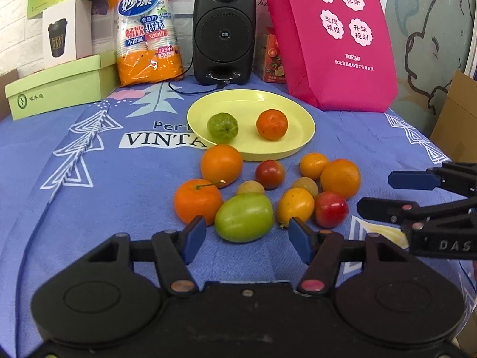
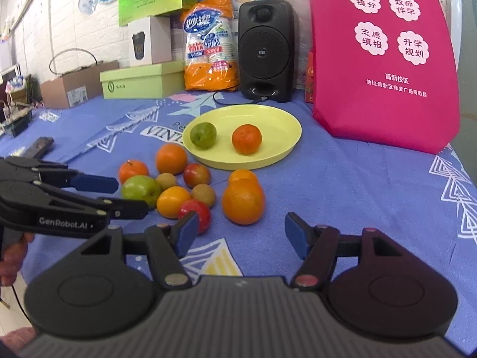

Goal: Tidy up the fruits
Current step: 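Grasp another green fruit with the left gripper while the right grasps a large orange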

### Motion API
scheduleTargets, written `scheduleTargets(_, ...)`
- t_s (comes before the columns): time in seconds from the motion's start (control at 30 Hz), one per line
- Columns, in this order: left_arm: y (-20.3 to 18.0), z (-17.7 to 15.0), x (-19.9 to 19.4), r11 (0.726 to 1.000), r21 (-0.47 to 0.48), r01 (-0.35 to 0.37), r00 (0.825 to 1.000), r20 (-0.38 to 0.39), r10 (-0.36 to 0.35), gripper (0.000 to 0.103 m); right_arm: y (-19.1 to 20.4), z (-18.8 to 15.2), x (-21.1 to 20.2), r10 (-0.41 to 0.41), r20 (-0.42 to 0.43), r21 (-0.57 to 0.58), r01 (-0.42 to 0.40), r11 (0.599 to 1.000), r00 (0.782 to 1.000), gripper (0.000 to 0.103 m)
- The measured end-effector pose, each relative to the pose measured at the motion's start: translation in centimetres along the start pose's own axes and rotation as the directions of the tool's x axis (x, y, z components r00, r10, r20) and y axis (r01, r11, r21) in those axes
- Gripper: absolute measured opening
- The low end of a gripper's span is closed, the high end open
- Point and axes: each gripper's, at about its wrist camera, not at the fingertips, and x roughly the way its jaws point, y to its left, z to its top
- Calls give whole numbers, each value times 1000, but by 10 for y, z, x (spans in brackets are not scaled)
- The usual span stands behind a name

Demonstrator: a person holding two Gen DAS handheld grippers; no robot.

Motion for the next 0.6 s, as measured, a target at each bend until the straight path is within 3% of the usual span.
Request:
scheduleTargets(0.13,-1,3,6,1000,-5,20,1000,2,-20,60,-2,1,7,1,-2,3,-1,1000,1000,59)
scheduleTargets(0.27,1,5,9,1000,-5,18,1000,-4,-19,45,-4,2,12,0,-8,8,0,1000,1000,58)
scheduleTargets(0.6,8,1,0,999,-24,28,1000,-11,-29,45,-1,8,33,3,-32,3,-3,1000,999,58)
